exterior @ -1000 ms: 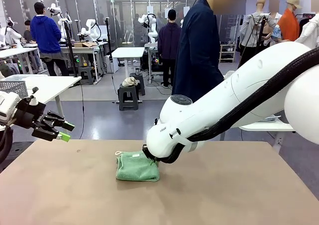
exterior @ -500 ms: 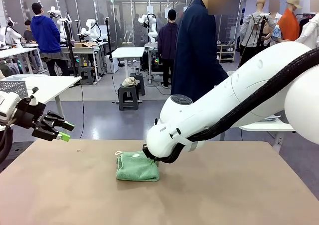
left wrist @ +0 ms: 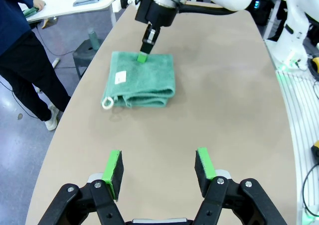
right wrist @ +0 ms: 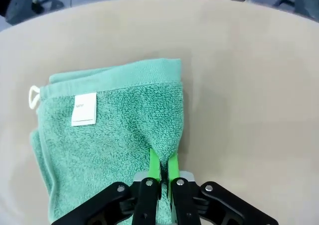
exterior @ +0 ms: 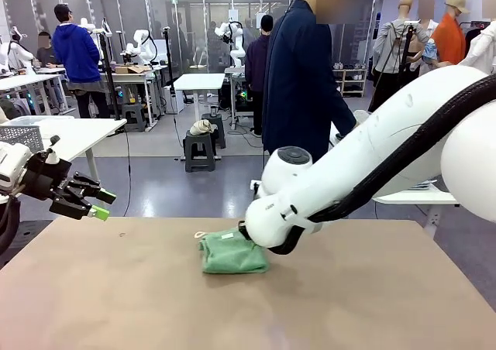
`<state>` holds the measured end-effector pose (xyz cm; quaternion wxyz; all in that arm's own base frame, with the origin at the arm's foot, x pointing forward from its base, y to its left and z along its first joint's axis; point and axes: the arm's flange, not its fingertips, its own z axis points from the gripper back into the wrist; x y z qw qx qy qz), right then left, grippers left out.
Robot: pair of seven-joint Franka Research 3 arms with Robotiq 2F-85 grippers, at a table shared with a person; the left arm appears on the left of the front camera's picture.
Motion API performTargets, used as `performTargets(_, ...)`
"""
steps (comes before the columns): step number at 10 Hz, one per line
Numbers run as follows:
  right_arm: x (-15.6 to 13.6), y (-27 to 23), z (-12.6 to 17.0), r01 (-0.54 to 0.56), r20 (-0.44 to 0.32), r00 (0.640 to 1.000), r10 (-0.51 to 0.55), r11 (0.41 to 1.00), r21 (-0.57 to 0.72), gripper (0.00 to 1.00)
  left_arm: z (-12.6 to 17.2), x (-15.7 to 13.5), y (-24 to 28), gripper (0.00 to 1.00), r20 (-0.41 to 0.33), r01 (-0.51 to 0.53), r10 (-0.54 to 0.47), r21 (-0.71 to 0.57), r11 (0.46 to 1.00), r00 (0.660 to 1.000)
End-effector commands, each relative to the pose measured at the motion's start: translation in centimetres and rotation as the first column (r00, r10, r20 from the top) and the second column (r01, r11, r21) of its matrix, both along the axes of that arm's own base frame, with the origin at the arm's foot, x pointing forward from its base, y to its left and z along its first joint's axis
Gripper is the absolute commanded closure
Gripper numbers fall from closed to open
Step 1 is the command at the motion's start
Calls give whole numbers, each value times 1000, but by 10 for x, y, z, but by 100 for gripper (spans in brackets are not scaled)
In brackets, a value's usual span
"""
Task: Fold the towels and place them in the basket.
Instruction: Place the folded Towel with hook on the right side of the table.
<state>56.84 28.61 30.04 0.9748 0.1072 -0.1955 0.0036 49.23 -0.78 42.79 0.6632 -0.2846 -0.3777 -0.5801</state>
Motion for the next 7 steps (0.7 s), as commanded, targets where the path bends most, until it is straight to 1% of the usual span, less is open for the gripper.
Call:
performTargets(1, -10, -60, -1, 46, 52, 998, -47, 999, 27, 93, 1, 0, 0, 26, 3, 1, -1, -4, 1000, 1000)
performTargets(2, -12, -99, -2, 88, 49, 995, -90, 995, 43, 93, 1, 0, 0, 26, 3, 1, -1, -4, 1000, 1000)
performTargets(3, -16, -139, -6, 61, 44, 997, -65, 995, 78, 93, 1, 0, 0, 26, 3, 1, -1, -4, 1000, 1000)
performTargets(4, -23, -191, -8, 48, 68, 996, -51, 997, 52, 93, 1, 0, 0, 26, 3, 1, -1, -4, 1000, 1000)
performTargets(5, -22, -224, -8, 58, 94, 994, -59, 998, 14, 93, 1, 0, 0, 26, 3, 1, -1, -4, 1000, 1000)
performTargets(6, -18, -259, -8, 79, 99, 992, -80, 997, 12, 93, 1, 0, 0, 26, 3, 1, -1, -4, 1000, 1000)
performTargets(7, -12, -290, -10, 100, 111, 989, -97, 995, -21, 93, 1, 0, 0, 26, 3, 1, -1, -4, 1000, 1000)
